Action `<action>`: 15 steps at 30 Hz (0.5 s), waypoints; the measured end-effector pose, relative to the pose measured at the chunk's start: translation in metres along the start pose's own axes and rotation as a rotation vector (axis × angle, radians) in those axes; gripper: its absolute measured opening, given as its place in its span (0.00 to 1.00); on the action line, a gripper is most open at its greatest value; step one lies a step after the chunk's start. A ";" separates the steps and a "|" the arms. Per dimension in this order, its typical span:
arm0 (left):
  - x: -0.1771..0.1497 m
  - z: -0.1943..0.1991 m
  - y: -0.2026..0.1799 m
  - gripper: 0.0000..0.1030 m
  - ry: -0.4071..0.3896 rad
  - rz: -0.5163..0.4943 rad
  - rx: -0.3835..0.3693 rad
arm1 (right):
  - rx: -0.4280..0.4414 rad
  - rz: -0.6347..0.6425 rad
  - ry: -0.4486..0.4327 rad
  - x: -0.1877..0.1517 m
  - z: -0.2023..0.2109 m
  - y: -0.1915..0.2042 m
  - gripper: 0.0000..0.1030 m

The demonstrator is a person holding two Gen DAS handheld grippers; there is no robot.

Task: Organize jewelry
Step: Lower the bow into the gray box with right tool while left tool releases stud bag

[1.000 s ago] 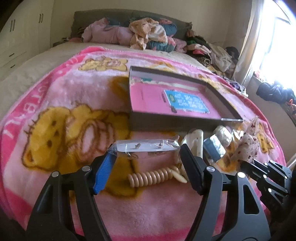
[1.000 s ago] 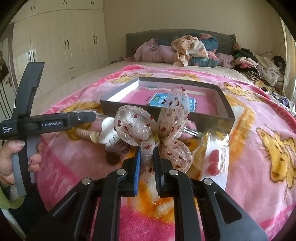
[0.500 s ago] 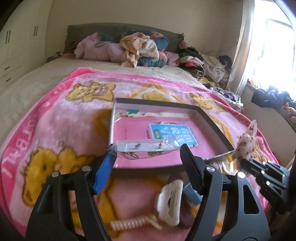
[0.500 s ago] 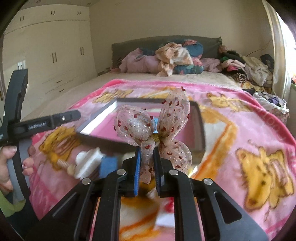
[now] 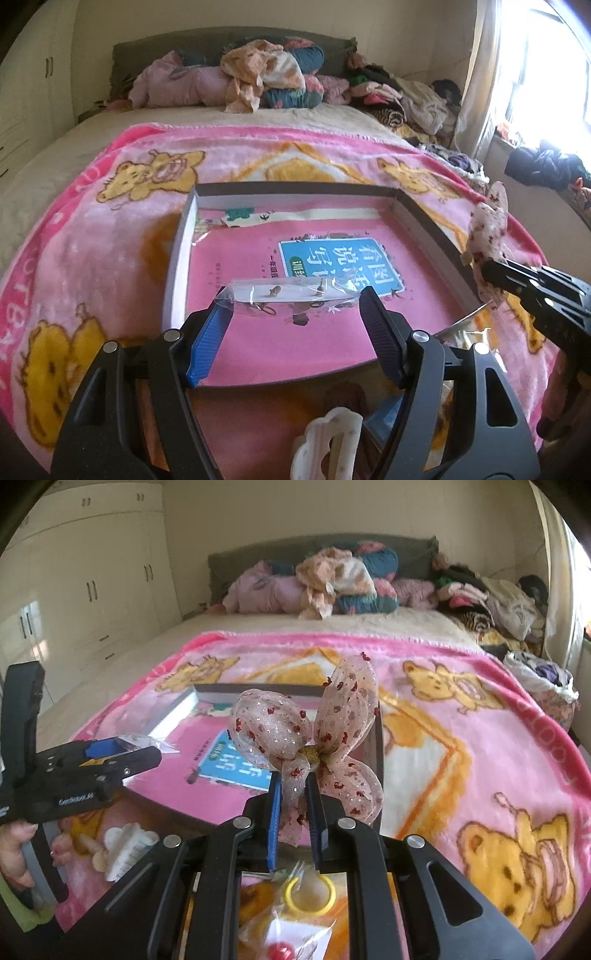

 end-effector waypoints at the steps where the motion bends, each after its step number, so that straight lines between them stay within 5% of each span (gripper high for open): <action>1: -0.001 -0.003 -0.001 0.59 0.007 -0.002 0.001 | 0.001 0.002 0.015 0.001 -0.005 0.000 0.13; 15: -0.010 -0.029 -0.002 0.60 0.062 -0.014 0.008 | -0.006 -0.016 0.125 0.000 -0.050 -0.008 0.17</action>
Point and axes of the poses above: each gripper's, at about its wrist camera, not at the fingertips, and z roughly against the way its jaws point, y to its left, x to its top, the point moved 6 cm from there along -z, roughly the way its jaws point, and after that the axes turned 11 degrees about y, right-handed, at the moved point
